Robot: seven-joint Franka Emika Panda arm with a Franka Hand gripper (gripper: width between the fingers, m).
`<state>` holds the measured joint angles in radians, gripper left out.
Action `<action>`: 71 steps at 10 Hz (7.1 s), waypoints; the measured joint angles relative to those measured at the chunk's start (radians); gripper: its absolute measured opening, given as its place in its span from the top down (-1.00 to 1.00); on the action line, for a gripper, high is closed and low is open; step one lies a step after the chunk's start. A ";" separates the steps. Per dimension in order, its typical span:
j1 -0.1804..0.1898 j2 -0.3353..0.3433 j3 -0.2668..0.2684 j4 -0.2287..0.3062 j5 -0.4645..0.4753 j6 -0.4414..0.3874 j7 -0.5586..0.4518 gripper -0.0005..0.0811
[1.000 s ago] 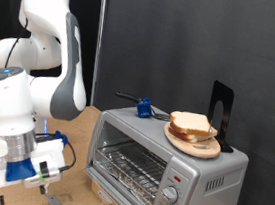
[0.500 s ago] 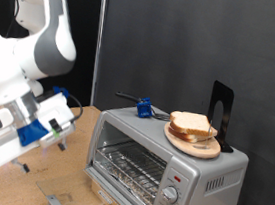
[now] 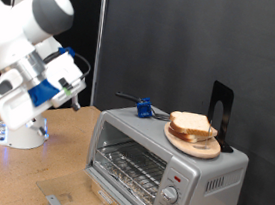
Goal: Make a piece of toast with the oven
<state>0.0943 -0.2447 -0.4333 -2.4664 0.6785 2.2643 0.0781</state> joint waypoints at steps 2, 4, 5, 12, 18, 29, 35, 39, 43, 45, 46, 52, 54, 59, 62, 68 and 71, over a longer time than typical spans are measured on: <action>0.004 0.010 -0.007 0.001 0.053 -0.009 -0.055 -0.99; 0.039 0.001 0.001 0.016 0.163 -0.059 -0.143 -0.99; 0.060 -0.011 0.017 0.025 0.169 -0.087 -0.157 -0.99; 0.101 -0.076 0.132 0.076 -0.039 -0.232 -0.197 -0.99; 0.159 -0.232 0.313 0.015 -0.085 -0.049 -0.363 -0.99; 0.127 -0.391 0.499 -0.046 -0.223 -0.065 -0.069 -0.99; 0.108 -0.297 0.555 -0.100 -0.280 0.123 -0.056 -0.99; 0.113 -0.258 0.590 -0.124 -0.274 0.148 -0.050 -0.99; 0.115 -0.231 0.623 -0.180 -0.260 0.249 -0.048 -0.99; 0.116 -0.201 0.636 -0.195 -0.251 0.289 -0.048 -0.99; 0.116 -0.184 0.643 -0.200 -0.244 0.312 -0.048 -0.99; 0.142 -0.119 0.652 -0.205 -0.191 0.373 -0.083 -0.99; 0.147 -0.116 0.653 -0.205 -0.187 0.376 -0.093 -0.99; 0.149 -0.107 0.653 -0.203 -0.180 0.378 -0.096 -0.35; 0.149 -0.101 0.652 -0.198 -0.170 0.381 -0.096 -0.20; 0.149 -0.101 0.648 -0.198 -0.161 0.376 -0.096 -0.20; 0.149 -0.101 0.648 -0.198 -0.160 0.375 -0.096 -0.38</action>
<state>0.2437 -0.3454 0.2145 -2.6649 0.5184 2.6394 -0.0183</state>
